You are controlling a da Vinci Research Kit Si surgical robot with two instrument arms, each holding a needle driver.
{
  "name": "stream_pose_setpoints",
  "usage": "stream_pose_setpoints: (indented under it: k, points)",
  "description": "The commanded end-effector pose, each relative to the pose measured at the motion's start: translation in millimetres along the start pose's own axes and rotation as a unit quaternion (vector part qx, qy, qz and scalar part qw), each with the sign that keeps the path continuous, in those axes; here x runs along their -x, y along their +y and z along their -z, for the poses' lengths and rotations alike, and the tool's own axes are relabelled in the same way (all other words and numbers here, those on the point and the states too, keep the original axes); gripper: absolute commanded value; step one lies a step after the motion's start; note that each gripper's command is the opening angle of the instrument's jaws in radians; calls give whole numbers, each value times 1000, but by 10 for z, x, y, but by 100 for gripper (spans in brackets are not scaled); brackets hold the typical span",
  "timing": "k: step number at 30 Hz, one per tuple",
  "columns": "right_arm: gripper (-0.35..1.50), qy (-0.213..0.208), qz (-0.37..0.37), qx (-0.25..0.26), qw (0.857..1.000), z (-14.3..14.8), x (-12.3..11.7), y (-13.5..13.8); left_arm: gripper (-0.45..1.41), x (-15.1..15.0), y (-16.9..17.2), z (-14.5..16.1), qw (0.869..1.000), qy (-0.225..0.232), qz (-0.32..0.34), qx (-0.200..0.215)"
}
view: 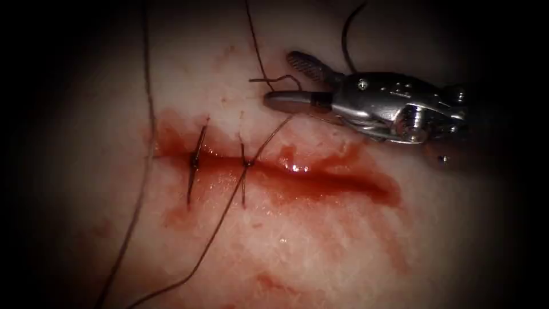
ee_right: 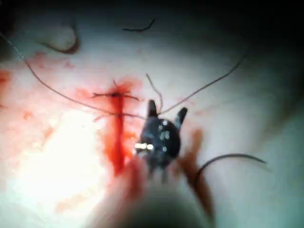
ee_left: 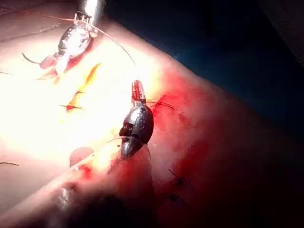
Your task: Wound Closure
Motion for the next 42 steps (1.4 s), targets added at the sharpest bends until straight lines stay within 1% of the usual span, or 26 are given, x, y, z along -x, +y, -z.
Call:
stream_pose_setpoints:
  k: [1,6,9,10,12,15,16,17,18,19,20,22,23,25,26,29,30,31,33,34,35,36,39,40,41,42]
  points:
    - [148,0,-2,-3,1000,-1,-2,-3,-45,2,-7,-7,1000,-1,-4,0]
    - [148,-2,9,-6,1000,20,-18,-9,-45,-6,-47,-17,1000,0,-14,-4]
    - [148,-4,30,1,1000,42,-24,-12,-45,-7,-66,-23,1000,0,-18,-7]
    - [148,-4,30,1,1000,42,-24,-12,-45,-7,-66,-23,1000,0,-18,-7]
    - [148,-31,40,9,999,64,-23,-17,-45,-8,-77,-28,1000,0,-18,-8]
    - [146,-54,40,4,998,81,-18,-29,-45,-8,-85,-35,1000,-1,-16,-11]
    - [141,-55,38,-13,998,92,-16,-43,-45,-8,-88,-42,1000,0,-15,-11]
    - [136,-55,39,-18,998,95,-16,-51,-45,-8,-89,-46,1000,1,-14,-10]
    - [124,-56,39,-30,997,99,-17,-61,-45,-7,-92,-51,1000,4,-14,-8]
    - [79,-55,46,-48,996,101,-18,-77,-45,-4,-95,-59,1000,7,-14,-5]
    - [66,-54,51,-50,996,99,-20,-86,-45,-2,-99,-64,1000,6,-14,-1]
    - [54,-54,62,-49,995,91,-23,-96,-45,2,-104,-71,1000,5,-14,1]
    - [45,-49,67,-46,996,79,-25,-104,-45,6,-109,-77,1000,5,-14,1]
    - [45,-46,66,-44,996,73,-26,-105,-45,8,-111,-78,1000,4,-14,2]
    - [45,-38,66,-36,996,58,-29,-107,-45,11,-116,-81,1000,5,-15,3]
    - [45,-31,69,-33,997,39,-32,-109,-45,16,-122,-83,1000,6,-15,5]
    - [45,-31,69,-33,997,39,-32,-109,-45,16,-122,-83,1000,6,-15,5]
    - [44,-30,69,-37,996,27,-31,-114,-45,21,-127,-85,1000,7,-18,6]
    - [39,-29,71,-43,996,13,-28,-120,-45,27,-133,-87,1000,8,-16,7]
    - [29,-28,75,-49,996,0,-23,-126,-45,33,-140,-91,1000,9,-14,8]
    - [20,-28,77,-54,995,-4,-21,-127,-45,36,-142,-92,1000,9,-15,9]
    - [12,-27,78,-58,995,-7,-19,-129,-45,39,-145,-93,1000,9,-12,9]
    - [-25,-26,83,-70,994,-12,-16,-133,-45,48,-156,-96,1000,10,-10,12]
    - [-25,-26,83,-70,994,-12,-16,-133,-45,48,-156,-96,1000,10,-10,12]
    - [-35,-25,85,-82,993,-11,-15,-134,-45,55,-163,-97,1000,11,-11,13]
    - [-35,-22,85,-89,992,-10,-15,-135,-45,58,-166,-98,1000,12,-12,14]
